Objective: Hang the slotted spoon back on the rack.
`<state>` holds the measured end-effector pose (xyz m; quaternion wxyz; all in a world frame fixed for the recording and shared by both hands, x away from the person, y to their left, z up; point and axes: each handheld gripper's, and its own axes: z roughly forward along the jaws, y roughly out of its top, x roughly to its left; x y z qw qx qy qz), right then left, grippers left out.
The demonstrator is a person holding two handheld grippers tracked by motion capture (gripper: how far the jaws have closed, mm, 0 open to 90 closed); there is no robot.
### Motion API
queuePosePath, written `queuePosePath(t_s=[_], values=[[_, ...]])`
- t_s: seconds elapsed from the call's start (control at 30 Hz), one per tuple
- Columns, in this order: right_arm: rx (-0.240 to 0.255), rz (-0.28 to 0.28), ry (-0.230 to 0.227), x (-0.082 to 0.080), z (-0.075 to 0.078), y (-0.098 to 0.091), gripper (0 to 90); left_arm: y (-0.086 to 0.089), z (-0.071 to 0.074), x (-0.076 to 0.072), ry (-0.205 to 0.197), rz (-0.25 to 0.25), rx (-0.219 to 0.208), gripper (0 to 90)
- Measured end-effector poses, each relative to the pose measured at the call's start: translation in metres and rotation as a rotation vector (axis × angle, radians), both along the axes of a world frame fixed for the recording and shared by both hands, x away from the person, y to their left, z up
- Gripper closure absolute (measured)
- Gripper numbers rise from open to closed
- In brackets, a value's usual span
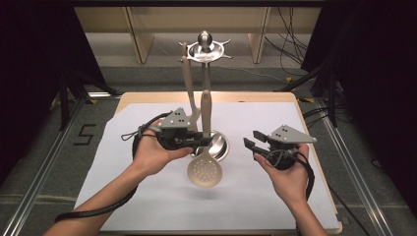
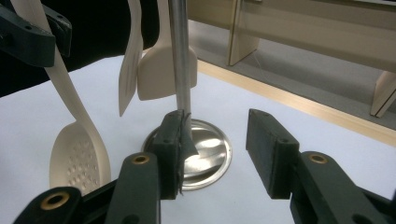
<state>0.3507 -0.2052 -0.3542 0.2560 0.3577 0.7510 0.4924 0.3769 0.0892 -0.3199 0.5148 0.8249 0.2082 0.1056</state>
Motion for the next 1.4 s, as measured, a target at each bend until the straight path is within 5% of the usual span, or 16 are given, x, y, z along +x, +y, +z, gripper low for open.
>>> queuePosePath(t_s=[0.07,1.4], values=[[0.006,-0.006,0.024,-0.002,0.001,0.001,58.3,0.000,0.002,0.000,-0.003,0.002,0.002,77.7],[-0.008,-0.012,0.015,-0.005,0.004,0.003,57.1,-0.003,0.019,0.010,-0.011,0.037,0.006,77.6]])
